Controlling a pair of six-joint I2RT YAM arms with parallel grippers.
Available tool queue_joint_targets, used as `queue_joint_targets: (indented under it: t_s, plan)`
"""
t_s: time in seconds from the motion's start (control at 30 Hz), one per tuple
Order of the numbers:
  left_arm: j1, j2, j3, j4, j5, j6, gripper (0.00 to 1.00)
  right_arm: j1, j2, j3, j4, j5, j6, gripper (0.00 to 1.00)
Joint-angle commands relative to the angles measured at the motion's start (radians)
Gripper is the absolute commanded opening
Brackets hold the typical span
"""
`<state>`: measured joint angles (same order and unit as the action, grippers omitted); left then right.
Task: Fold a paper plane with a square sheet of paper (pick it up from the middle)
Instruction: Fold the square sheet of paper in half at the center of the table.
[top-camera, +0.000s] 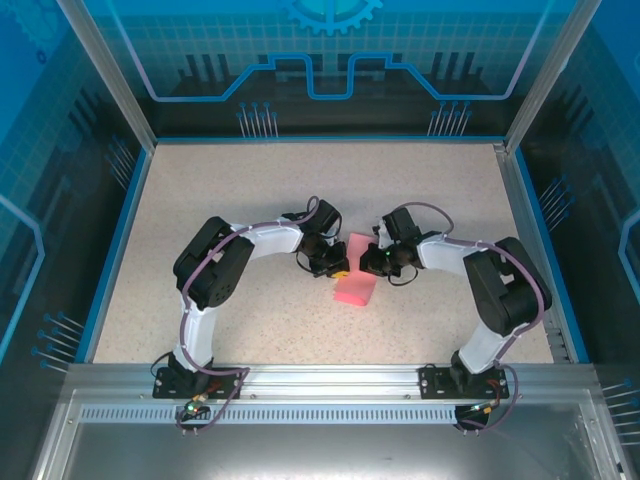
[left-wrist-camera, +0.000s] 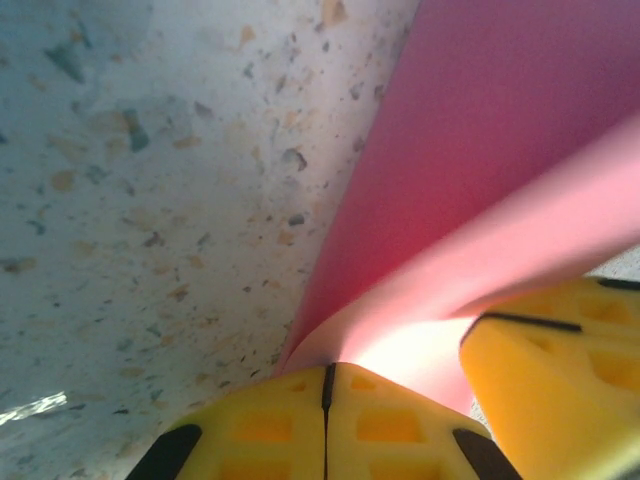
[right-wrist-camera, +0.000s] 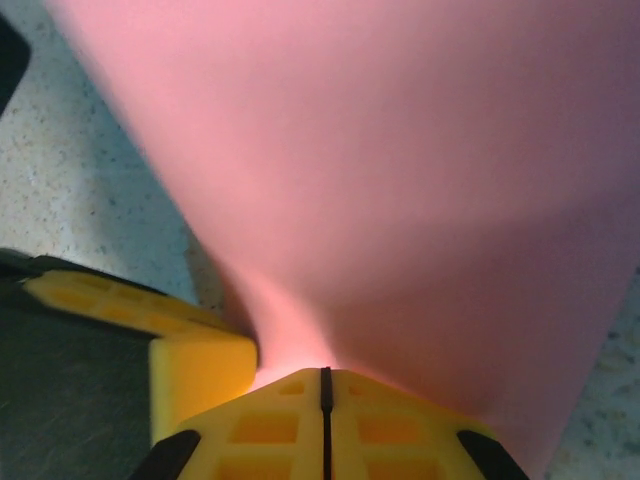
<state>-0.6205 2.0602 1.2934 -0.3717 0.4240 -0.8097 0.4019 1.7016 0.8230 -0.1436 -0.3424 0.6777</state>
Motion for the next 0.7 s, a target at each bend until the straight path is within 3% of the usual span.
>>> queue_joint_targets:
  t_s: [0.0,0.33,0.53,0.67]
  plan:
    - [-0.005,0.112,-0.081,-0.185,-0.17,0.0,0.06,-0.042,0.024,-0.031,0.042,0.013,0.028,0.07]
    - [-0.005,0.109,-0.119,-0.186,-0.174,0.013,0.06,-0.182,-0.049,-0.134,0.01,0.114,0.023,0.07]
    - [-0.006,0.109,-0.096,-0.193,-0.172,0.015,0.06,-0.132,-0.209,-0.07,-0.057,0.118,0.009,0.07]
    - [-0.007,0.112,-0.085,-0.197,-0.172,0.015,0.06,-0.058,-0.194,-0.035,0.004,0.02,0.002,0.08]
